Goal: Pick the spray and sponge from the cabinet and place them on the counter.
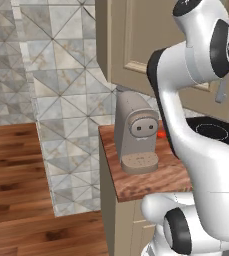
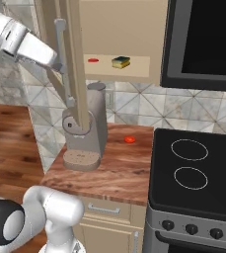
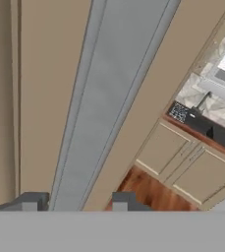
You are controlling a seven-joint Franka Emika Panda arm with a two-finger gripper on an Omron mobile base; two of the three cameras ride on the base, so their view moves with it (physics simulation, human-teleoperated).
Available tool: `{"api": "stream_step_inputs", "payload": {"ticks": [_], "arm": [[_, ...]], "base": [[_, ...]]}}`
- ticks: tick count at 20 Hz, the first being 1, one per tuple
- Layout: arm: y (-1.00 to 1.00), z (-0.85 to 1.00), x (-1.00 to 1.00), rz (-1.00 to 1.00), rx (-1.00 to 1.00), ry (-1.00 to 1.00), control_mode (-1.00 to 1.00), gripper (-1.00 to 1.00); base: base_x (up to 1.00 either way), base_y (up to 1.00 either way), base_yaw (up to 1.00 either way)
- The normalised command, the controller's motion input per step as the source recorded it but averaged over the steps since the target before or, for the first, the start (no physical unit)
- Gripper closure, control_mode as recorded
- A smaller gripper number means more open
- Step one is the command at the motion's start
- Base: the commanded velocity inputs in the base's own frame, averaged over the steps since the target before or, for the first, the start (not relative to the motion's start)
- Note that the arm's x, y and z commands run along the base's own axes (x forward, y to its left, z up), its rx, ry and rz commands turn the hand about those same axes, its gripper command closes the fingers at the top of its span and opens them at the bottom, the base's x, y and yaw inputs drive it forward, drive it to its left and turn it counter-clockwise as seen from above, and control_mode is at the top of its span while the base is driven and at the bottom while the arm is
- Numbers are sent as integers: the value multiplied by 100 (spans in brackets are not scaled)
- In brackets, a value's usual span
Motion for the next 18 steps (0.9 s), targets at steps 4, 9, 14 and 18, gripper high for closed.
{"api": "stream_step_inputs", "payload": {"ticks": [4,9,14,18], "arm": [[15,-26,-73,-14,0,0,-100,100],[22,-25,-64,-11,0,0,-100,100],[25,-23,-52,-9,0,0,-100,100],[21,-7,-8,-4,0,0,-100,-100]], "base": [[0,0,0],[0,0,0],[0,0,0],[0,0,0]]}}
